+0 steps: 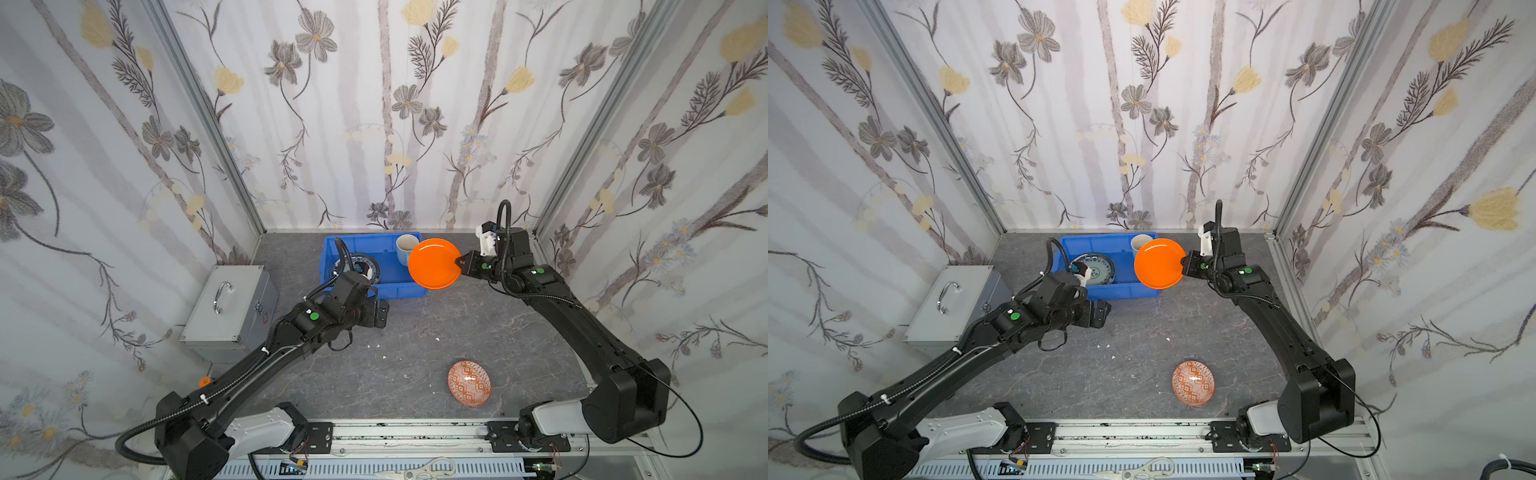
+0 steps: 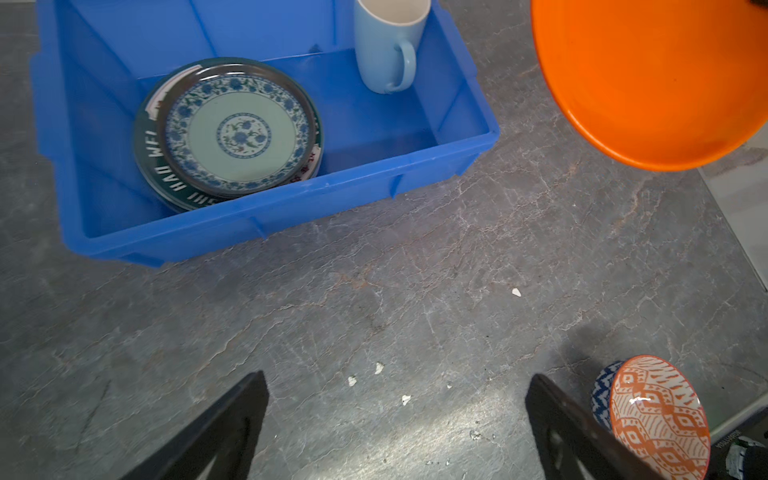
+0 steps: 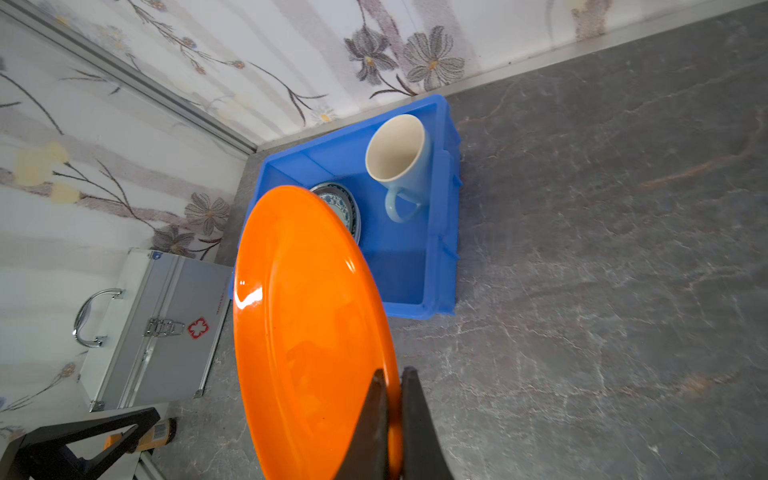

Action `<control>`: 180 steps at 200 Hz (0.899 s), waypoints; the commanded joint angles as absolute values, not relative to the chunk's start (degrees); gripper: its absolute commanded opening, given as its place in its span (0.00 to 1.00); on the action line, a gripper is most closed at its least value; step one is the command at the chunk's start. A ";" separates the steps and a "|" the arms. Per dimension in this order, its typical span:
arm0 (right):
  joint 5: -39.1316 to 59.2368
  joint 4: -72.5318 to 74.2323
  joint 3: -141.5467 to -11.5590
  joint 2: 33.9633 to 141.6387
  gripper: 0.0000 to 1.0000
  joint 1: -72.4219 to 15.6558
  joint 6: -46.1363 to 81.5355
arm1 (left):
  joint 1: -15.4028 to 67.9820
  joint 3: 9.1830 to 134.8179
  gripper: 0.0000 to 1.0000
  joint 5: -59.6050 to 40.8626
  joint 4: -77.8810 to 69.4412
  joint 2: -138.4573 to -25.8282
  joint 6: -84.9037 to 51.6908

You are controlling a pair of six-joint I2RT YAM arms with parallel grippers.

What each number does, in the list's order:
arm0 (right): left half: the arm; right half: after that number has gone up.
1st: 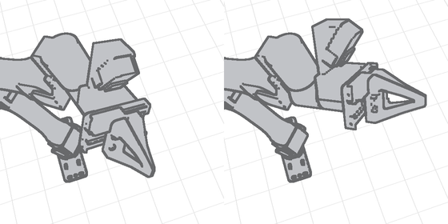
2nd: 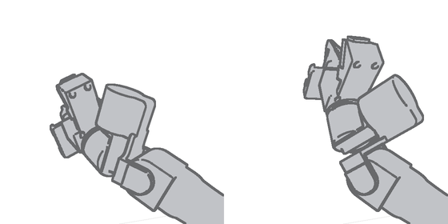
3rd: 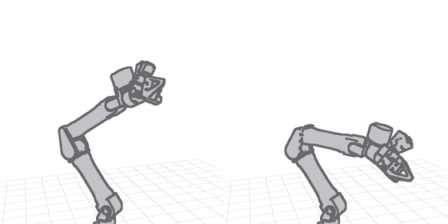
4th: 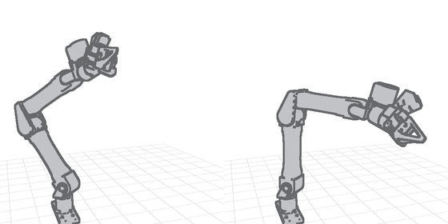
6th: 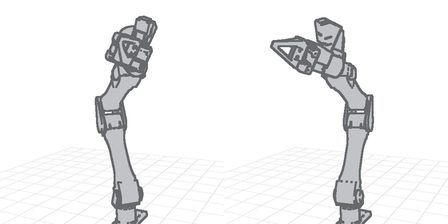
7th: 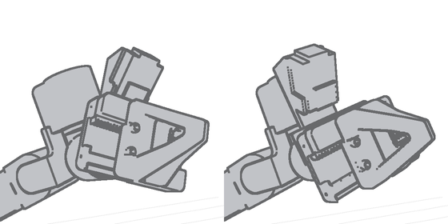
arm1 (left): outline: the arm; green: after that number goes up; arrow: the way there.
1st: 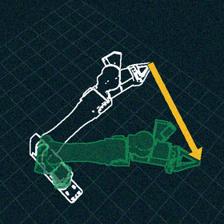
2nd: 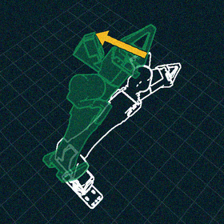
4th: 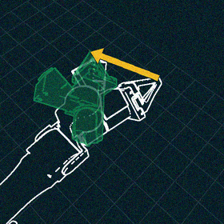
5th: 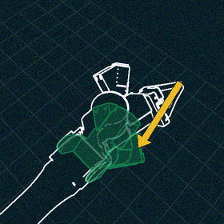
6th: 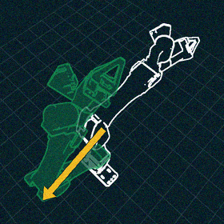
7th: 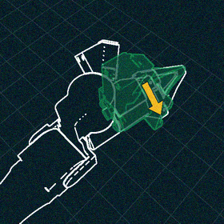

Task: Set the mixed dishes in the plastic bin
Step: 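Lift the orange plate on edge with the right gripper while the left withdraws, then lower the orange plate onto the stacked plates in the bin and open the right gripper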

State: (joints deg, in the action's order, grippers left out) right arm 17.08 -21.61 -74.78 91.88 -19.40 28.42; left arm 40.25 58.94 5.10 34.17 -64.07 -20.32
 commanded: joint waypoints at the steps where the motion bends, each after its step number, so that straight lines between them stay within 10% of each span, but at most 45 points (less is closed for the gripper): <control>1: 15.57 -21.01 -80.95 97.70 0.00 -22.60 29.97 | 38.90 55.12 1.00 7.38 35.11 -59.33 -24.17; 97: 16.38 -31.52 -131.27 139.93 0.00 -34.05 28.90 | 27.00 48.93 1.00 3.61 39.20 -47.17 -27.38; 180: 19.51 -20.67 -133.15 150.86 0.00 -34.56 29.88 | 22.12 49.96 1.00 1.48 36.10 -52.56 -27.16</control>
